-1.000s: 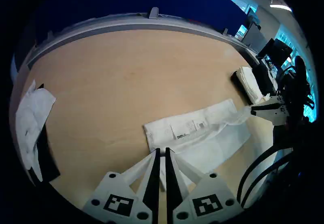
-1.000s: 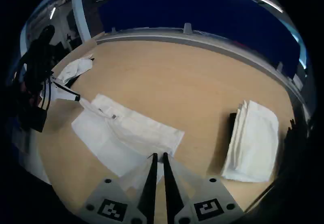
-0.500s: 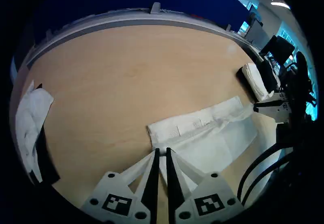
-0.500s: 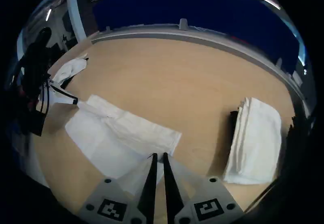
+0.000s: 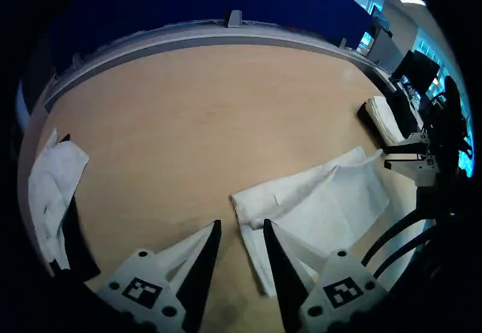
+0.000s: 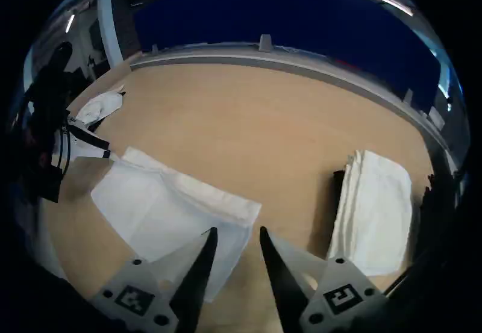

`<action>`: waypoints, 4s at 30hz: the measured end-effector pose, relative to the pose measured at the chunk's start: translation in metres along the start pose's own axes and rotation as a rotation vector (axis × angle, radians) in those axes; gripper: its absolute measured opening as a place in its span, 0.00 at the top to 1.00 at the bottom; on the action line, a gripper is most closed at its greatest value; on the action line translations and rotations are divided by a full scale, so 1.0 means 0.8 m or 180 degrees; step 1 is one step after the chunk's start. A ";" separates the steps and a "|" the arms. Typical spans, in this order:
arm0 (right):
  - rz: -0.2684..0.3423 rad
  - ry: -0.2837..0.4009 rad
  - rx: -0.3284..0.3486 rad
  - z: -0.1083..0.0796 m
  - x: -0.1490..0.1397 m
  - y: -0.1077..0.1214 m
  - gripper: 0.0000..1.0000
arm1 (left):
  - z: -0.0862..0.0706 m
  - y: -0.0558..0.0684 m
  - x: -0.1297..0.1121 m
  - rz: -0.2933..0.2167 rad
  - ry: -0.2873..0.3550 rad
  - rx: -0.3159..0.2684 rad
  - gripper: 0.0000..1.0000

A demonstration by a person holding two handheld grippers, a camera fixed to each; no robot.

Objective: Fold towel

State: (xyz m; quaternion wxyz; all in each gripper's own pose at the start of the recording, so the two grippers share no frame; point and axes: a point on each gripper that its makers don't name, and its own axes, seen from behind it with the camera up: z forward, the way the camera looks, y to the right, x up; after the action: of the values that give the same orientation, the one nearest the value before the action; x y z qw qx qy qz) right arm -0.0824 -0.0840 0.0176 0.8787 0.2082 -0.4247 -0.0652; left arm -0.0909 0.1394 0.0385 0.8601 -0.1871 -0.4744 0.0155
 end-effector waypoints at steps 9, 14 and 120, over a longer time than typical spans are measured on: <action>0.0017 0.0051 -0.0011 -0.003 0.003 0.002 0.26 | -0.004 -0.001 0.003 -0.0013 0.0056 -0.0005 0.14; -0.0003 0.0053 -0.0014 -0.006 0.005 0.002 0.26 | -0.006 0.003 0.004 -0.0024 0.0063 -0.0027 0.15; -0.0840 -0.0587 0.0466 -0.025 -0.124 -0.049 0.95 | -0.203 -0.065 -0.223 -0.0749 0.0168 0.0905 0.14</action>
State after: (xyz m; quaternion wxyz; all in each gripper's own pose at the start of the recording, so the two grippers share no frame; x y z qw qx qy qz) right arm -0.1267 -0.0844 -0.0815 0.8023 0.3188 -0.4760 -0.1677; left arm -0.0637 0.0051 -0.1666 0.8858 -0.0072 -0.4633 -0.0233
